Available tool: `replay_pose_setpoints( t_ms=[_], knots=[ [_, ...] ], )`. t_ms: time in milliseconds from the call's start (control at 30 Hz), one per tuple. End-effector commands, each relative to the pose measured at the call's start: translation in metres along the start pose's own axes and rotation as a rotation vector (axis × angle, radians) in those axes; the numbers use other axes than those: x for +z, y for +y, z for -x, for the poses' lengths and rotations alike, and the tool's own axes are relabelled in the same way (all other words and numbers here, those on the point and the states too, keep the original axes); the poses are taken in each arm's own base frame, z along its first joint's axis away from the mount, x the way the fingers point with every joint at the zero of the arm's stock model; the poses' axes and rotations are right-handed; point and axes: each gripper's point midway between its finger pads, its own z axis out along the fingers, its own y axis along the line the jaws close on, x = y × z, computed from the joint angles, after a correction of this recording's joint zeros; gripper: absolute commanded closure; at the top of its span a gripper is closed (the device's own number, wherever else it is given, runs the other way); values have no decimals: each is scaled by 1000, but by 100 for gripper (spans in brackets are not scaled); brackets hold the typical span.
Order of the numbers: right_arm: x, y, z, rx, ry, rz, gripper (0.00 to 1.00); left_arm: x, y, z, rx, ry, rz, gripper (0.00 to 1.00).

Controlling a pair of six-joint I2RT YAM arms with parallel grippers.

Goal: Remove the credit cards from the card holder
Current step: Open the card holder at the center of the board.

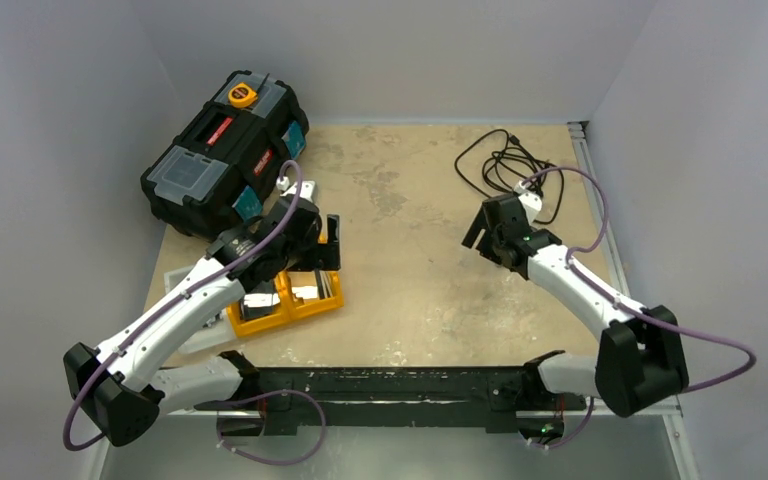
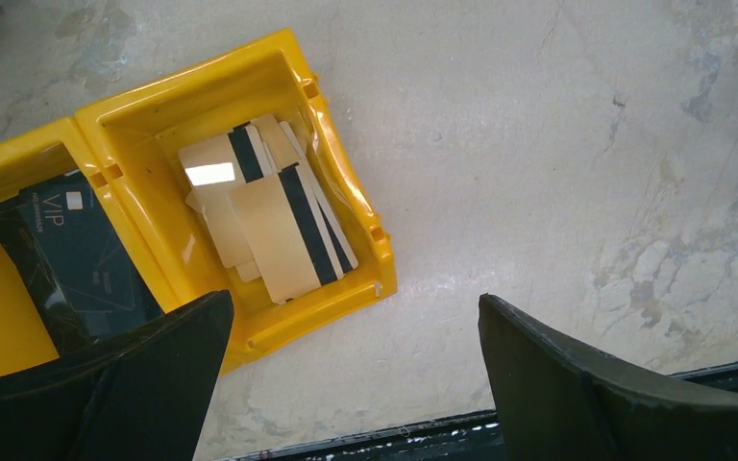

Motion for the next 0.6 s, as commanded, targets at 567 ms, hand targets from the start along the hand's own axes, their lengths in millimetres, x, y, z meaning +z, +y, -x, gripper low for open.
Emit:
replay_pose_setpoints(
  t_ms=[567],
  knots=[
    [73,-60,54,4,-30,-287,52,-10,-1,3,-60,6,-74,0]
  ],
)
